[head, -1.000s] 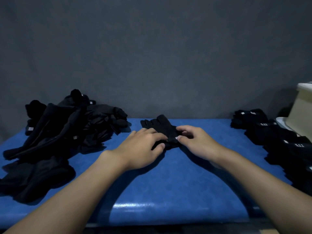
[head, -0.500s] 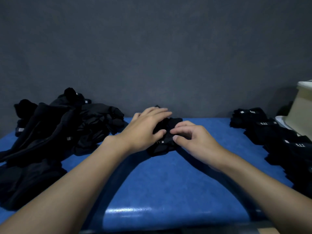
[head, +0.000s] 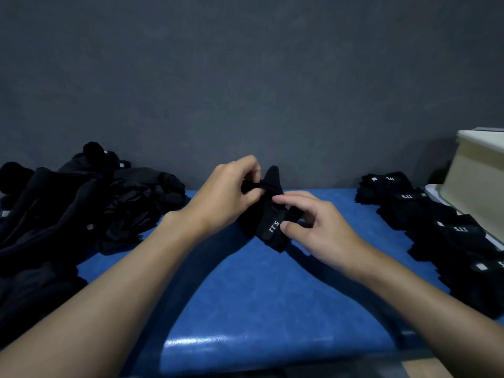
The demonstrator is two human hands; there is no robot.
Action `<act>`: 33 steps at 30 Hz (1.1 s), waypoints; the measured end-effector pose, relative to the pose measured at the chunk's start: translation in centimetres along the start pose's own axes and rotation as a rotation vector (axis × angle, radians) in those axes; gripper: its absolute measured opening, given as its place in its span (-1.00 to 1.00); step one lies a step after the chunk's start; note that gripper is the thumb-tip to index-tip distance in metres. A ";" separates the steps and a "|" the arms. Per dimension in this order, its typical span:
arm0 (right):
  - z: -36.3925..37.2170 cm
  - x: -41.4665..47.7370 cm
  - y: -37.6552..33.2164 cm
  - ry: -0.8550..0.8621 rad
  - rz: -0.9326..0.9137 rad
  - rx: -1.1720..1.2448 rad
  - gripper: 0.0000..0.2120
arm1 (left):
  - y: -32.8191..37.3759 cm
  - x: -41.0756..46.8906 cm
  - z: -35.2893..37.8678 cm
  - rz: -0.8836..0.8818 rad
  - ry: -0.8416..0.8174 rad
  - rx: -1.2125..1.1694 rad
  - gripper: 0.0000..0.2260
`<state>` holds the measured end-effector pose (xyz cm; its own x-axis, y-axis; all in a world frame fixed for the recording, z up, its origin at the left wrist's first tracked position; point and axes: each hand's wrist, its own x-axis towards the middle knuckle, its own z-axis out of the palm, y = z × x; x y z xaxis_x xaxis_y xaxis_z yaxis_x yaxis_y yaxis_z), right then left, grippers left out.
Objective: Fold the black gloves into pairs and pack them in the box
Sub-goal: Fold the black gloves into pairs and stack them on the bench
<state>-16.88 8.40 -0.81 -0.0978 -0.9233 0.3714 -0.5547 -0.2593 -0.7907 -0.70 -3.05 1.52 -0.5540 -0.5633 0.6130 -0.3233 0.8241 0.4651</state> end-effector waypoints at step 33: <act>4.2 0.8 0.1 -0.142 -0.014 -0.377 -0.76 | -3.2 -7.3 -4.0 -0.234 -0.519 0.376 -0.34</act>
<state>-13.54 6.46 -2.61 0.0127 -0.9571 0.2893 -0.8219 -0.1748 -0.5421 7.40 -1.82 -1.88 -0.7032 -0.7048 0.0939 -0.6719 0.7019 0.2365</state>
